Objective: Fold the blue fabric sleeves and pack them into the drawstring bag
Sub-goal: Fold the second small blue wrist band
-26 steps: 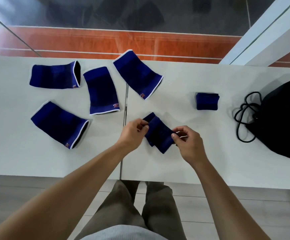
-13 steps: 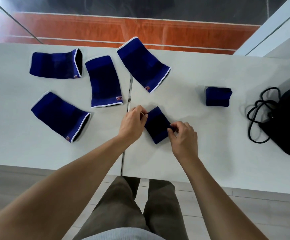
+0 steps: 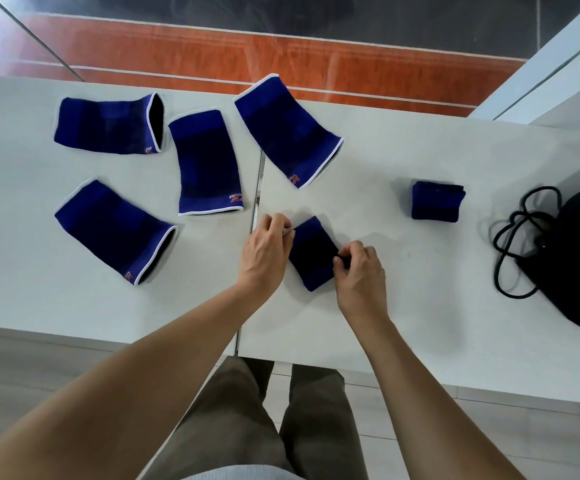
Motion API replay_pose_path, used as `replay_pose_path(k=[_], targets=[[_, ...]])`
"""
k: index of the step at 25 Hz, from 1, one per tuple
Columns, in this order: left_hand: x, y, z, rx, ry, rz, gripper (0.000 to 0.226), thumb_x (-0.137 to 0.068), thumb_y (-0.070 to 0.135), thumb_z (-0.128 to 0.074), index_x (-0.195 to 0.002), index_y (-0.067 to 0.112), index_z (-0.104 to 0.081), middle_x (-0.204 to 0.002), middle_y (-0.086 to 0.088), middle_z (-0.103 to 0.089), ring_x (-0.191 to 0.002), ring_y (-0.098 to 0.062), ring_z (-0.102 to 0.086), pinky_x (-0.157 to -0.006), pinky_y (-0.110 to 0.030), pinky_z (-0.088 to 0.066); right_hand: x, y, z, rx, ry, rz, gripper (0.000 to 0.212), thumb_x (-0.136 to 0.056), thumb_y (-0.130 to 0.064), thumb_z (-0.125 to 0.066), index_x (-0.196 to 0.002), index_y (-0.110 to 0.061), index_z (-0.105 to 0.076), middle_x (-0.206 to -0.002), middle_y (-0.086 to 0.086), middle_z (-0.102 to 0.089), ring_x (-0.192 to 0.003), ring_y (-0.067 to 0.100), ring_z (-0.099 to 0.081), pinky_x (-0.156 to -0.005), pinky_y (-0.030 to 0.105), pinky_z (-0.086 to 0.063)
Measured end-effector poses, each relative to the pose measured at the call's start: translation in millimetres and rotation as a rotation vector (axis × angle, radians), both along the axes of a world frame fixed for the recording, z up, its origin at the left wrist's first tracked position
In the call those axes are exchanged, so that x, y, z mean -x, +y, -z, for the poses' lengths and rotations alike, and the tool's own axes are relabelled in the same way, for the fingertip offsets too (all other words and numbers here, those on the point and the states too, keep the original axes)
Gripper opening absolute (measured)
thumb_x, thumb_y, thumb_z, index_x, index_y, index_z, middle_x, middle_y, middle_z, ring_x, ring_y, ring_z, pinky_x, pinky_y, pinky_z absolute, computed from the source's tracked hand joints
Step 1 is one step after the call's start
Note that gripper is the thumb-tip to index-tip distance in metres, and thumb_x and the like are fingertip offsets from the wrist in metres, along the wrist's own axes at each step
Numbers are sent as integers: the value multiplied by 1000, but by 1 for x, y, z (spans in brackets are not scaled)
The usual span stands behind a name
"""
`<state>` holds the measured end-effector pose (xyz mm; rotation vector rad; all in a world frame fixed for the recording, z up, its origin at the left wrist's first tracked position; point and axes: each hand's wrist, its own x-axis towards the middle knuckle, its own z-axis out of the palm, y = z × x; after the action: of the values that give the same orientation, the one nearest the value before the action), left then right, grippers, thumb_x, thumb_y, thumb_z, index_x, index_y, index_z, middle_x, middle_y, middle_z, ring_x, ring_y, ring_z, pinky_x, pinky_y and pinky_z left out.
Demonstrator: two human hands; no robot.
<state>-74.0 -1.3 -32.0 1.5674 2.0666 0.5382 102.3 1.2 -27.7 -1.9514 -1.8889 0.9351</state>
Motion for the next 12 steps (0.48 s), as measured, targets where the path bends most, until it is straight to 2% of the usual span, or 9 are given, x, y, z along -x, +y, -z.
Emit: replay_pose_path(k=[2, 4, 6, 8, 10, 12], targets=[[1, -5, -4, -85, 129, 10, 18, -98, 15, -55, -115, 12, -58, -112, -9, -56, -85, -30, -55, -75, -39, -47, 1, 0, 2, 18, 10, 34, 12, -97, -24, -60, -104, -17, -55, -100, 5, -58, -88, 24, -57, -86, 45, -50], [-1, -21, -7, -191, 279, 200, 27, -94, 10, -57, -120, 12, -61, -114, -9, -60, -90, -31, -55, -81, -41, -47, 2, 3, 1, 65, 7, 86, 19, -96, -27, -61, -111, -16, -56, -107, 5, -61, -96, 25, -59, -89, 44, -49], [-6, -47, -5, -139, 299, 457, 40, -94, 20, -58, -134, 14, -57, -127, -8, -60, -107, -31, -56, -92, -42, -47, 6, 8, -1, 123, -80, 100, 21, -95, -31, -60, -110, -16, -59, -109, 6, -62, -100, 26, -58, -90, 42, -47], [-7, -65, -2, -9, 294, 531, 56, -94, 35, -59, -144, 15, -47, -142, -7, -52, -127, -29, -49, -104, -42, -44, 9, 11, -3, 158, -148, 92, 20, -95, -32, -59, -105, -14, -60, -106, 7, -61, -98, 26, -57, -89, 42, -47], [-9, -67, 1, 41, 282, 488, 62, -89, 41, -65, -143, 15, -47, -143, -7, -50, -129, -28, -48, -106, -41, -42, 10, 10, -8, 213, -58, 98, 16, -97, -29, -57, -102, -14, -55, -98, 3, -60, -91, 24, -59, -83, 41, -51], [-14, -62, 0, 37, 291, 439, 61, -84, 41, -71, -136, 15, -52, -136, -6, -54, -123, -29, -51, -101, -40, -43, 5, 9, -11, 335, 155, 171, 12, -97, -25, -58, -101, -15, -52, -91, -1, -61, -81, 20, -64, -73, 37, -57]])
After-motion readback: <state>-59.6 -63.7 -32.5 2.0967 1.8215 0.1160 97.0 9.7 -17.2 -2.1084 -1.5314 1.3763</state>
